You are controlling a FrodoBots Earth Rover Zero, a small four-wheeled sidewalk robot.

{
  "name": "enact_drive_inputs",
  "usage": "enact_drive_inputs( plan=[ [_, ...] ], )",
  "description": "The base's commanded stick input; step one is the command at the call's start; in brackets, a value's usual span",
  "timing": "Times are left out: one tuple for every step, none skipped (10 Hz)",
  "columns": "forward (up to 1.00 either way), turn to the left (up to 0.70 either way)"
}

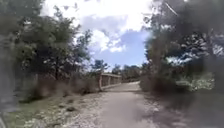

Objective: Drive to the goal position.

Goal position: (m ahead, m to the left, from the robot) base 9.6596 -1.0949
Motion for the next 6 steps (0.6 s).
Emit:
enact_drive_inputs(
  plan=[
    [0.7, 0.0],
    [0.7, 0.0],
    [0.7, 0.0],
    [0.7, 0.0],
    [0.7, 0.0],
    [0.7, 0.0]
  ],
)
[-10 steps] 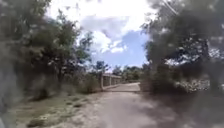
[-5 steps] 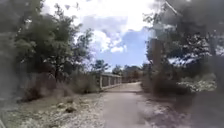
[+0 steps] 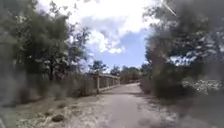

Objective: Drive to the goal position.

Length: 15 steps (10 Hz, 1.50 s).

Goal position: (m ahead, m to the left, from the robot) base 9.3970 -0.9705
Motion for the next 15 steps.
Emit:
enact_drive_inputs(
  plan=[
    [0.7, 0.0],
    [0.7, 0.0],
    [0.7, 0.0],
    [0.7, 0.0],
    [0.7, 0.0],
    [0.7, 0.0],
    [0.7, 0.0],
    [0.7, 0.0],
    [0.7, 0.0],
    [0.7, 0.0],
    [0.7, 0.0],
    [0.7, 0.0],
    [0.7, 0.0],
    [0.7, 0.0],
    [0.7, 0.0]
  ],
)
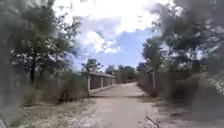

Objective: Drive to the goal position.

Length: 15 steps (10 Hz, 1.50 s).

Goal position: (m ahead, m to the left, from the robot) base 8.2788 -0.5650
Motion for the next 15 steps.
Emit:
enact_drive_inputs(
  plan=[
    [0.7, 0.0],
    [0.7, 0.0],
    [0.7, 0.0],
    [0.7, 0.0],
    [0.7, 0.0],
    [0.7, 0.0],
    [0.7, 0.0],
    [0.7, 0.0],
    [0.7, 0.0],
    [0.7, 0.0],
    [0.7, 0.0],
    [0.7, 0.0],
    [0.7, 0.0],
    [0.7, 0.0],
    [0.7, 0.0]
  ],
)
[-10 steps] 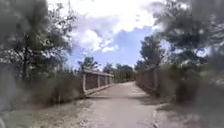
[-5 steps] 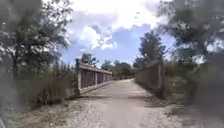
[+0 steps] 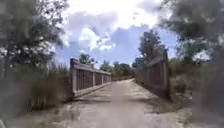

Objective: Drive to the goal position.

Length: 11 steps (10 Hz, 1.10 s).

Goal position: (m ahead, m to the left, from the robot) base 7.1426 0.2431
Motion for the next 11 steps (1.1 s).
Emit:
enact_drive_inputs(
  plan=[
    [0.7, 0.0],
    [0.7, 0.0],
    [0.7, 0.0],
    [0.7, 0.0],
    [0.7, 0.0],
    [0.7, 0.0],
    [0.7, 0.0],
    [0.7, 0.0],
    [0.7, 0.0],
    [0.7, 0.0],
    [0.7, 0.0]
  ],
)
